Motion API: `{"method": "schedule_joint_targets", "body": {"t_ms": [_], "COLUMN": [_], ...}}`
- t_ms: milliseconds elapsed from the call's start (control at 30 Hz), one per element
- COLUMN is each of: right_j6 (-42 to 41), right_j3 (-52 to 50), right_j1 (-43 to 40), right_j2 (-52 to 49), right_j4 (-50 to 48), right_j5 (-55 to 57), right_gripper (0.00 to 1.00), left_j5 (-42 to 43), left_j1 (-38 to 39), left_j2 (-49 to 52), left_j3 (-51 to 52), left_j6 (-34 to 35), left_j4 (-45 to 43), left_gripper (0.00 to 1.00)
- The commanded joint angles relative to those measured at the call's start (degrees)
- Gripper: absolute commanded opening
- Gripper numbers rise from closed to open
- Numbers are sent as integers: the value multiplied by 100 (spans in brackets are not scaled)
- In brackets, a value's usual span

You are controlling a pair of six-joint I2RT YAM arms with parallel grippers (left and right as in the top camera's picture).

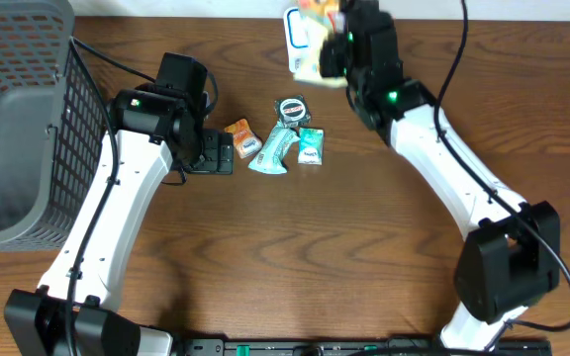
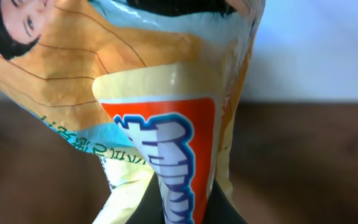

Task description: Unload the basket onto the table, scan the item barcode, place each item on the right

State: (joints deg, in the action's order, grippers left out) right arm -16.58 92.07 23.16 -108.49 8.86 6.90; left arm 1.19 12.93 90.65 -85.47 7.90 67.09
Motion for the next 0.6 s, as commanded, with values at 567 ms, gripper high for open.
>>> {"method": "schedule_joint_targets", "body": {"t_ms": [567], "right_j6": [509], "right_j3": [2555], "right_j1": [-33], "right_j2": [-2677], "right_j4": [-754], "right_j5": [435], "right_gripper": [1], "left_j5": [-31], "left_j1": [2], "left_j2": [15], "left_j3": [20], "left_j6": [31], "left_j4": [26], "left_gripper": [98]}}
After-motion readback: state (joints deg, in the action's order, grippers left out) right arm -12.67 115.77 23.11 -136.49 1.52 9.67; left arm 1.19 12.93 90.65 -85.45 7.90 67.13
